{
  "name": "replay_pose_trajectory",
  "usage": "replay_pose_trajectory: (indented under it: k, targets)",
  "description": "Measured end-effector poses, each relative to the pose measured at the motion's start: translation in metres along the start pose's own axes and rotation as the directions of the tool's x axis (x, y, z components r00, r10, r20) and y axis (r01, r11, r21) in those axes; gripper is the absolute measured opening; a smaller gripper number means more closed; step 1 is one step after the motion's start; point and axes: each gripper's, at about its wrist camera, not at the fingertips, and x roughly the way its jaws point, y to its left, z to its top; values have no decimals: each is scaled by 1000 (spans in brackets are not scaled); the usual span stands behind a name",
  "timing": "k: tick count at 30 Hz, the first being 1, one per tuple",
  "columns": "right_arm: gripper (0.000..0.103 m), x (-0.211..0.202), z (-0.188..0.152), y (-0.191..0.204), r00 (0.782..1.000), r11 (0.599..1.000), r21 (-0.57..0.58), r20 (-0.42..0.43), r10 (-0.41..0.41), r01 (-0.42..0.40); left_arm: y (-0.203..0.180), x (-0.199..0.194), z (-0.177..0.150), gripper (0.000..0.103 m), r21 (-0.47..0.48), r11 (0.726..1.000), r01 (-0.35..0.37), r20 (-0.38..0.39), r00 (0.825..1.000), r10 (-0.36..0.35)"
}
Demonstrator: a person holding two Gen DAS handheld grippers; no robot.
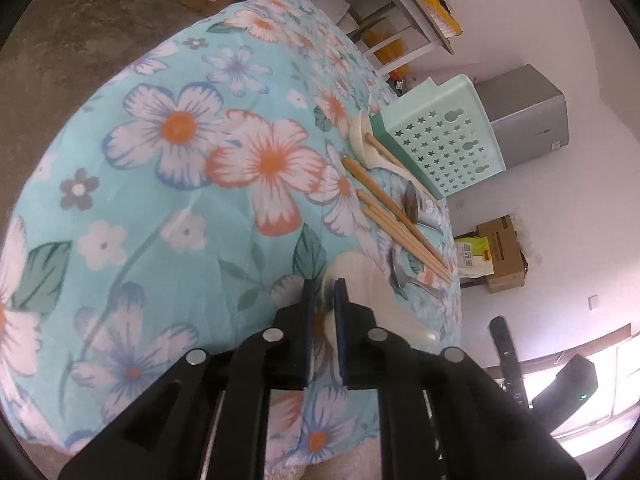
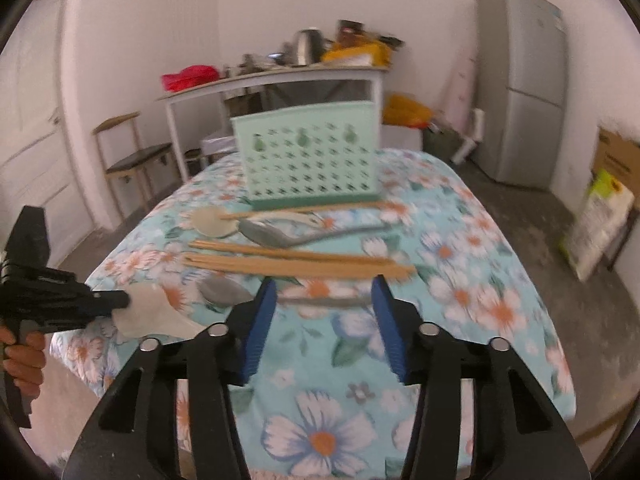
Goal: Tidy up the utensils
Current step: 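Grasp the white plastic spatula with the left tool while the right tool grasps a metal spoon, then lift the white spatula into the green holder with the left tool while the right tool lowers the spoon in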
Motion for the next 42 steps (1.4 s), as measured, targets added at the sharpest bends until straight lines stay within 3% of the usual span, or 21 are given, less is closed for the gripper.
replay_pose_trajectory:
  k: [6,10,15,21,24,26,28,30,31,35,42]
  targets:
    - [39,9,10,23,996,989,-121,5,90,-89,-13,11,3,7,74,997,-36,50,998,32]
    - [39,22,7,41,993,971,-210,-24,115,-117,-12,-7,8,3,107,993,-58,109,993,47]
    - [39,42,-2,62,989,936,-320,-84,123,-144,5,-48,21,2,97,990,-101,220,972,78]
    - [38,66,-19,95,990,847,-516,-119,77,-127,19,-88,34,1,72,985,-156,340,933,122]
    - [34,78,-29,109,994,788,-610,-105,27,-86,23,-95,38,1,63,986,-157,361,924,124]
    - [23,84,-36,117,996,752,-656,-91,-3,-58,25,-96,40,1,59,986,-156,370,921,124]
    - [17,89,-39,122,996,735,-678,-81,-33,-31,25,-98,40,1,60,986,-156,374,919,123]
    - [14,91,-41,124,996,729,-684,-70,-63,-2,24,-100,38,1,63,985,-159,378,917,123]
    - [8,92,-42,125,995,726,-687,-66,-77,11,23,-101,38,1,66,984,-163,383,915,125]
    - [4,88,-43,131,995,727,-685,-31,-93,47,17,-106,37,1,75,983,-169,402,907,125]
    - [1,52,-13,113,995,796,-597,62,-78,100,-14,-125,47,1,141,977,-161,494,867,71]
